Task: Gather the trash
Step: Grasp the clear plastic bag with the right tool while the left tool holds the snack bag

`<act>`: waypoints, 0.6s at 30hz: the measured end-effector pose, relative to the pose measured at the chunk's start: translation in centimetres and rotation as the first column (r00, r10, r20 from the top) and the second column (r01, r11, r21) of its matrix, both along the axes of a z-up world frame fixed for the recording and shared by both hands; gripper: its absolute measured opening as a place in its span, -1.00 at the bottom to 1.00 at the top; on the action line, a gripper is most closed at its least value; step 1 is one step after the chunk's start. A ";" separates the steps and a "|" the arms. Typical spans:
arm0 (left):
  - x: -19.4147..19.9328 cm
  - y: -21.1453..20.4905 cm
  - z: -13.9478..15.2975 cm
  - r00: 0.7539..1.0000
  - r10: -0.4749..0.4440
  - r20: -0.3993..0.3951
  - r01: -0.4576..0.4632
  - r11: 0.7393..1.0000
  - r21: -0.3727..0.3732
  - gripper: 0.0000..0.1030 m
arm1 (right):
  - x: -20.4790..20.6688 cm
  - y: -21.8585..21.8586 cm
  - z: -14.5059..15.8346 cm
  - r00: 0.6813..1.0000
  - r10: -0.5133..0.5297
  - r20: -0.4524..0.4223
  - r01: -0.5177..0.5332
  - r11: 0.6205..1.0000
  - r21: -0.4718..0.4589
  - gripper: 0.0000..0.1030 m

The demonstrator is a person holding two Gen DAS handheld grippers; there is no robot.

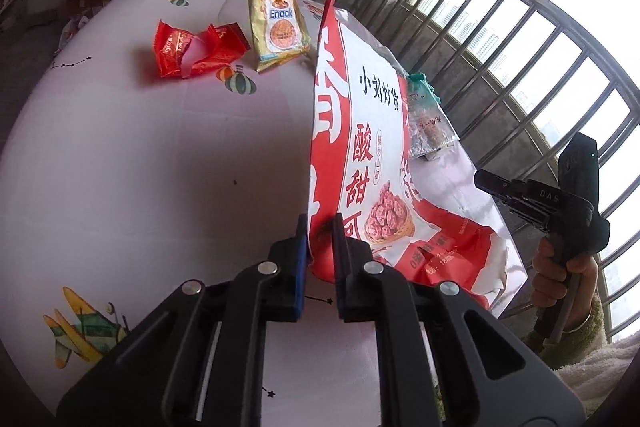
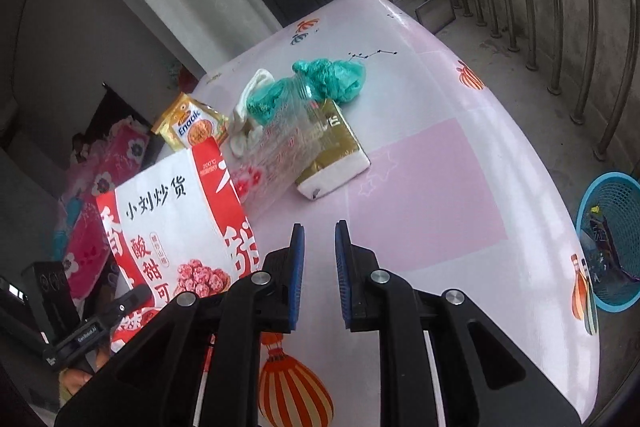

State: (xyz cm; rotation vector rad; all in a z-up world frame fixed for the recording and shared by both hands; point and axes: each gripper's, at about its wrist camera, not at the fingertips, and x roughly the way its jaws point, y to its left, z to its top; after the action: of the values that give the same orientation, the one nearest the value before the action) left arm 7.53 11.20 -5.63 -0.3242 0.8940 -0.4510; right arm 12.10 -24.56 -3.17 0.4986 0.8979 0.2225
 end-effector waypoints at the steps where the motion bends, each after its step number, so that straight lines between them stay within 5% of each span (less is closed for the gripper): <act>1: 0.0 0.4 0.1 1.000 0.006 0.004 -0.005 1.000 -0.008 -0.82 | 0.5 0.0 0.0 1.000 -0.005 -0.001 0.005 1.000 0.020 -0.58; 5: -0.1 1.2 0.0 1.000 0.013 0.010 -0.013 0.999 -0.032 -0.83 | 2.3 0.5 -0.7 1.000 -0.017 -0.023 0.020 0.991 0.134 -0.36; 12: -0.2 2.0 -0.5 0.999 0.041 -0.010 -0.042 0.999 -0.031 -0.83 | 4.9 2.2 -3.1 0.996 -0.008 -0.086 0.033 0.952 0.305 -0.35; 18: -0.2 2.3 -0.7 0.998 0.059 -0.017 -0.059 0.998 -0.027 -0.83 | 6.0 3.3 -4.7 0.994 -0.049 -0.099 0.077 0.951 0.298 -0.36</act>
State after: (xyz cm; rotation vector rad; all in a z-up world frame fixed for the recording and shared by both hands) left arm 7.37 13.47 -6.30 -0.3788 0.8925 -0.4070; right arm 18.07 -21.26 -7.84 0.8257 0.9394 0.2827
